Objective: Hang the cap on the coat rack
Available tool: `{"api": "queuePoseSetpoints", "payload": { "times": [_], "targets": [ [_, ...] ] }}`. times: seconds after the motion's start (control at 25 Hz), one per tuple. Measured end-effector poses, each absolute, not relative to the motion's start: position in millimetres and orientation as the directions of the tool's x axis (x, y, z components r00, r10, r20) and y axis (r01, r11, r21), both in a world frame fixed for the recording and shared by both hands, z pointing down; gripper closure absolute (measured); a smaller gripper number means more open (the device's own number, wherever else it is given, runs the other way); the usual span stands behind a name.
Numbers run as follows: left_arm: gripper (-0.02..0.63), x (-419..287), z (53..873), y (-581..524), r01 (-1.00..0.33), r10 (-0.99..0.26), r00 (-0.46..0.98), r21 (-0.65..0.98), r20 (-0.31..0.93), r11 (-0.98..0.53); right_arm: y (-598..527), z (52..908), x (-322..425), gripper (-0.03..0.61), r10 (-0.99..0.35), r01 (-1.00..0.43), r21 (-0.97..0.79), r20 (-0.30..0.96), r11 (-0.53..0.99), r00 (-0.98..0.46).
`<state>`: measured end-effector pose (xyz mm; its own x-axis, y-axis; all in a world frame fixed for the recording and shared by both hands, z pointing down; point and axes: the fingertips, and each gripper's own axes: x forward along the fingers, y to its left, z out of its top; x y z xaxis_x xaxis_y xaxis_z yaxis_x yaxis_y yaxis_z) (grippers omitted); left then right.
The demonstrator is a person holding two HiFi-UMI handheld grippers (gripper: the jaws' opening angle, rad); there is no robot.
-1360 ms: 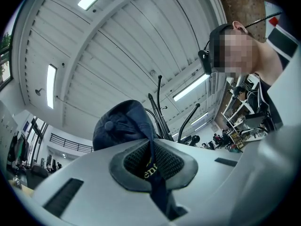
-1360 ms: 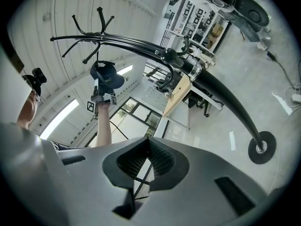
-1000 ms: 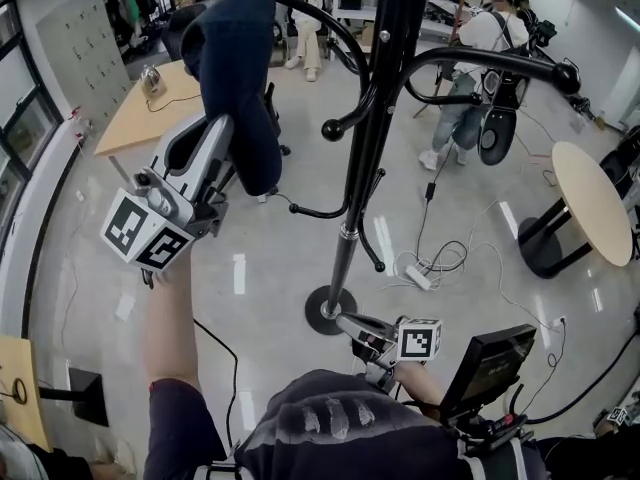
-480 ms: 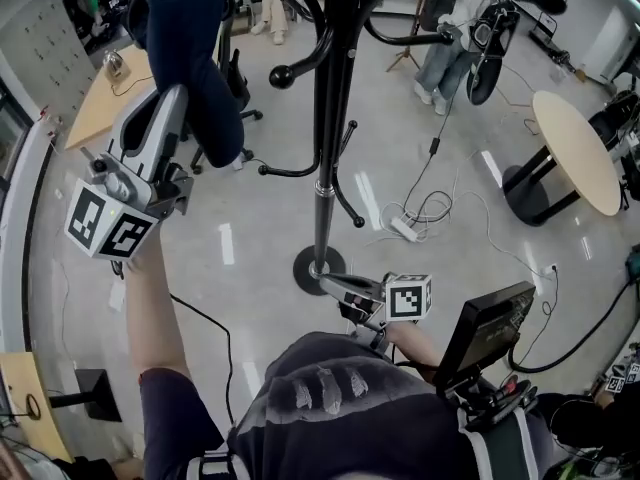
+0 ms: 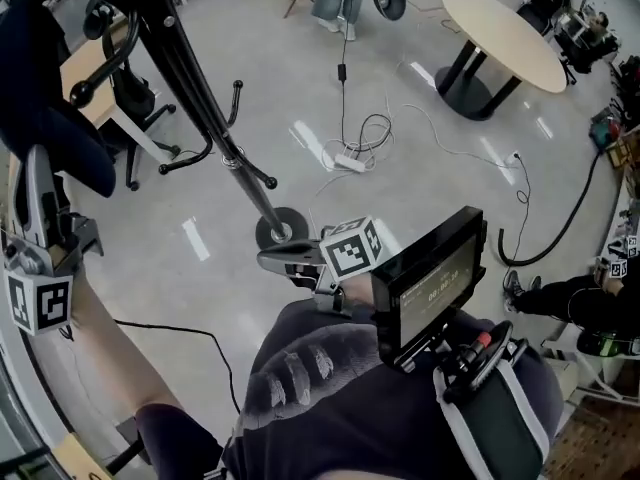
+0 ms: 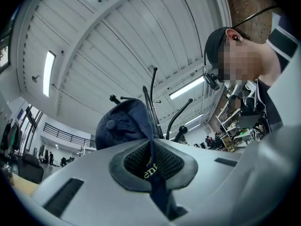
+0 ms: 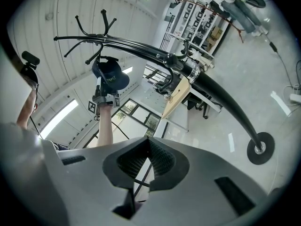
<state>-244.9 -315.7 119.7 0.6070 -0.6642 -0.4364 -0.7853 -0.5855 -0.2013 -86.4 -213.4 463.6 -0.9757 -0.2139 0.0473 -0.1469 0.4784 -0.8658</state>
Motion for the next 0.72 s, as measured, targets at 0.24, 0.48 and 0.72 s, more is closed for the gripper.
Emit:
{"api": "queuePoseSetpoints", "payload": {
  "times": [0.24,0.48,0.72],
  "targets": [
    [0.589,-236,135,-320,-0.763,-0.635,0.631,-0.208,-0.445,-0.612,-209,472,-80,0.574,-0.229,-0.151,-0.872,0.045,0.466,-0.972],
    [0.589,-232,130,-319,-0.76,-0.64,0.636,-0.208,-0.431,-0.616,-210,465,-83,0.574,-0.218,-0.152,-0.87,0.052,0.469,-0.975],
    [0.589,-235,130,-311,-0.754,-0.638,0.645,-0.214,-0.421,-0.621,-204,465,-94,0.574,-0.2,-0.14,-0.866,0.047,0.481,-0.979]
  ]
}}
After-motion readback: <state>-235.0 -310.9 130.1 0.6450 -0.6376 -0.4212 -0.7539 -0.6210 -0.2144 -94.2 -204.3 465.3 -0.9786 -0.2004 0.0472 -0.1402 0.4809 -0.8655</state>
